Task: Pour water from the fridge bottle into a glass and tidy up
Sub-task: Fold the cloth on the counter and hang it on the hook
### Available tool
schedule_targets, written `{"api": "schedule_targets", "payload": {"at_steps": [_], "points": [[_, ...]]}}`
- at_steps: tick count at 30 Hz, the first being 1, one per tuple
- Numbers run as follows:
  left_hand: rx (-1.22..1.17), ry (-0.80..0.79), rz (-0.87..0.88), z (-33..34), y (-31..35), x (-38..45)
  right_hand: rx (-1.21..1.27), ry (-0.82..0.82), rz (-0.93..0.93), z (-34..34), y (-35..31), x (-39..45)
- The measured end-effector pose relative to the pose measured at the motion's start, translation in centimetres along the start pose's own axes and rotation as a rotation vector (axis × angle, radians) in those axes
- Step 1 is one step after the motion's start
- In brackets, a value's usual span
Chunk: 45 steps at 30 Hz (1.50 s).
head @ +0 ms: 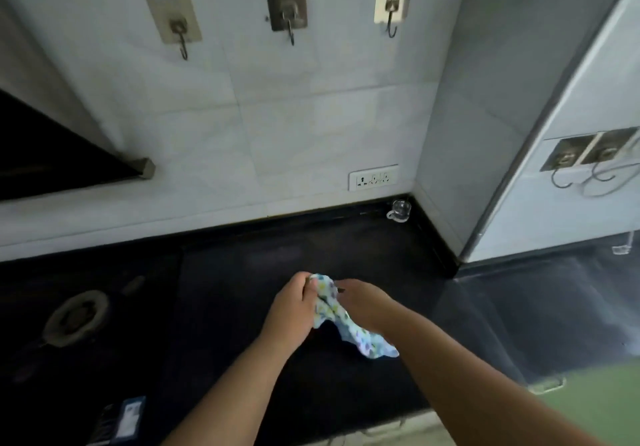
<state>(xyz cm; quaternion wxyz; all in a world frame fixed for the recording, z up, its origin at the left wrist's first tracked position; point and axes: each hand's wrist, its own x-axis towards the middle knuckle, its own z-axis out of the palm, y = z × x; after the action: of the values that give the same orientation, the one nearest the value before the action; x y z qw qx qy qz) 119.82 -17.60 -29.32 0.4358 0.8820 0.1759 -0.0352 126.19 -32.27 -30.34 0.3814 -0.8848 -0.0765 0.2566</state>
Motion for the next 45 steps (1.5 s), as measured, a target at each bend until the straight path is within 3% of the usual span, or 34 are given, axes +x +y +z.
{"api": "schedule_targets", "payload": {"at_steps": [2,6,13,19,21,25,27,31,33,36,38,40,42,45], "points": [[0.026,-0.023,0.155,-2.7,3.8,-1.9,0.042,-0.027,-0.077,-3.2,-2.6,-2.9],[0.04,0.011,0.389,-8.0,11.9,-5.8,0.384,0.019,-0.165,-9.6,-7.6,-8.8],[-0.159,0.178,0.531,-16.8,23.2,-10.9,0.459,-0.225,-0.341,-18.6,-13.6,-15.5],[-0.213,0.314,0.601,-18.9,26.2,-14.0,0.487,-0.313,-0.261,-20.5,-14.9,-16.7],[-0.21,0.329,0.628,-18.5,26.3,-14.8,0.46,-0.402,-0.286,-19.9,-14.7,-17.2],[-0.263,0.355,0.692,-17.6,26.3,-15.8,0.644,-0.585,-0.291,-19.0,-14.3,-18.4],[-0.271,0.364,0.719,-17.4,26.2,-16.1,0.665,-0.572,-0.375,-18.9,-14.0,-18.7],[-0.218,0.437,0.706,-17.4,25.6,-15.9,0.905,-0.511,-0.551,-19.6,-14.4,-18.9],[-0.127,0.574,0.65,-17.6,24.5,-14.9,0.954,-0.463,-0.609,-20.3,-15.0,-19.3],[0.112,0.732,0.319,-17.3,21.8,-13.0,0.894,-0.345,-0.646,-20.9,-16.5,-19.9],[0.022,0.548,0.028,-15.5,20.2,-12.9,0.817,-0.275,-0.646,-21.0,-17.6,-20.4],[-0.212,0.238,-0.171,-11.9,18.4,-13.2,0.791,-0.213,-0.658,-21.2,-18.3,-20.3],[-0.394,0.036,-0.21,-8.3,16.8,-13.1,0.732,-0.134,-0.683,-21.5,-18.7,-20.4],[-0.873,-0.104,-0.24,-5.3,16.6,-14.0,0.366,0.135,-0.68,-21.6,-18.5,-19.6]]}}
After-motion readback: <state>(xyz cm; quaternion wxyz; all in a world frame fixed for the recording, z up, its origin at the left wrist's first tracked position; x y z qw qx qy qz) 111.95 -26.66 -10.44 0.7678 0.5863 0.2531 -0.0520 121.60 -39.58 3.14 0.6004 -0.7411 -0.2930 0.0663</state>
